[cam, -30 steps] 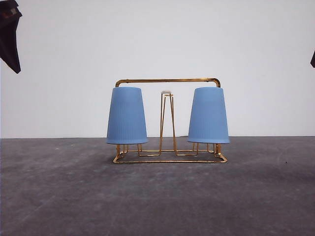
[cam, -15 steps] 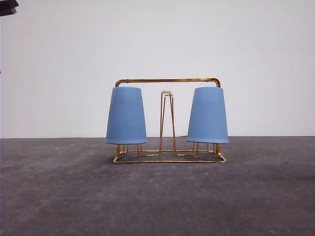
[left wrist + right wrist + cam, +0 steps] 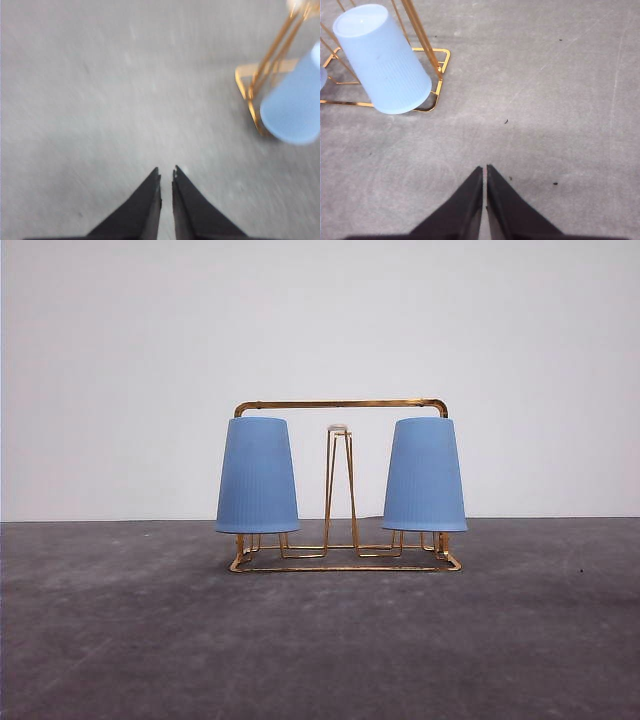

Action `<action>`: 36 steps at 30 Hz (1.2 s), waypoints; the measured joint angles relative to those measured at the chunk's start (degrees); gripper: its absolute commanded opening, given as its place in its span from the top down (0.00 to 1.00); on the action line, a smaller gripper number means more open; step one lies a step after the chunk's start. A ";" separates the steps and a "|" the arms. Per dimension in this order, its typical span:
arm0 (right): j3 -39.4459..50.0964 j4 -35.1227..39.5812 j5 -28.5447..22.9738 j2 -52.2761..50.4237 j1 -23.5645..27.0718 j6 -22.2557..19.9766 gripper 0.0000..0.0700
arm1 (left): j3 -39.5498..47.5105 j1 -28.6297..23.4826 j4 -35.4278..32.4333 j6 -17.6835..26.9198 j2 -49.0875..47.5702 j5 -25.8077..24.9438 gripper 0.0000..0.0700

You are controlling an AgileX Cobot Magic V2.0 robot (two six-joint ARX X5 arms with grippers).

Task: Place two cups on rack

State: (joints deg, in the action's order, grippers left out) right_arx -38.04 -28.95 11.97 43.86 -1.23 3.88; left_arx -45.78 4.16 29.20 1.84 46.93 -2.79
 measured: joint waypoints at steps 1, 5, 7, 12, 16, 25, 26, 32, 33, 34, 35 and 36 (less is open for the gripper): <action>0.00 0.02 0.02 0.00 0.00 0.02 0.99 | 3.17 -0.58 -2.20 -0.25 -2.91 0.00 0.97; 0.00 0.02 0.02 0.00 0.00 0.02 0.99 | 15.23 -2.35 -5.72 -1.05 -13.91 0.07 0.97; 0.00 0.02 0.02 0.00 0.00 0.02 0.99 | 20.94 -2.69 -6.82 -1.22 -19.36 0.07 0.97; 0.00 0.02 0.02 0.00 0.00 0.02 0.99 | 32.00 -3.04 -10.85 -2.00 -31.26 0.14 0.97; 0.00 0.02 0.02 0.00 0.00 0.02 0.99 | 38.05 -3.18 -11.69 -4.18 -38.27 1.56 0.97; 0.00 0.02 0.01 -0.02 0.00 0.02 0.99 | 42.44 -3.29 -14.06 -6.90 -46.65 2.49 0.97; 0.00 0.04 0.01 -0.01 0.00 0.02 0.99 | 42.54 -3.31 -14.34 -7.04 -46.67 2.58 0.97; 0.00 0.05 0.00 0.00 0.00 0.02 0.99 | 42.96 -3.38 -15.56 -7.47 -46.65 2.84 0.97; 0.00 0.08 0.00 0.00 0.00 0.02 0.99 | 42.97 -3.38 -15.57 -7.47 -46.65 2.84 0.97; 0.00 0.05 0.00 0.00 0.00 0.02 0.99 | 42.97 -3.38 -15.57 -7.48 -46.65 2.84 0.97; 0.00 0.05 0.00 0.00 0.00 0.02 0.99 | 42.97 -3.38 -15.57 -7.49 -46.65 2.84 0.97; 0.00 0.06 0.00 0.00 0.00 0.02 0.99 | 42.97 -3.38 -15.57 -7.49 -46.65 2.84 0.97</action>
State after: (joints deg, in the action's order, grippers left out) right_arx -38.04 -28.88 11.97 43.86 -1.23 3.90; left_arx -2.81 0.78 13.63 -5.65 0.27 0.05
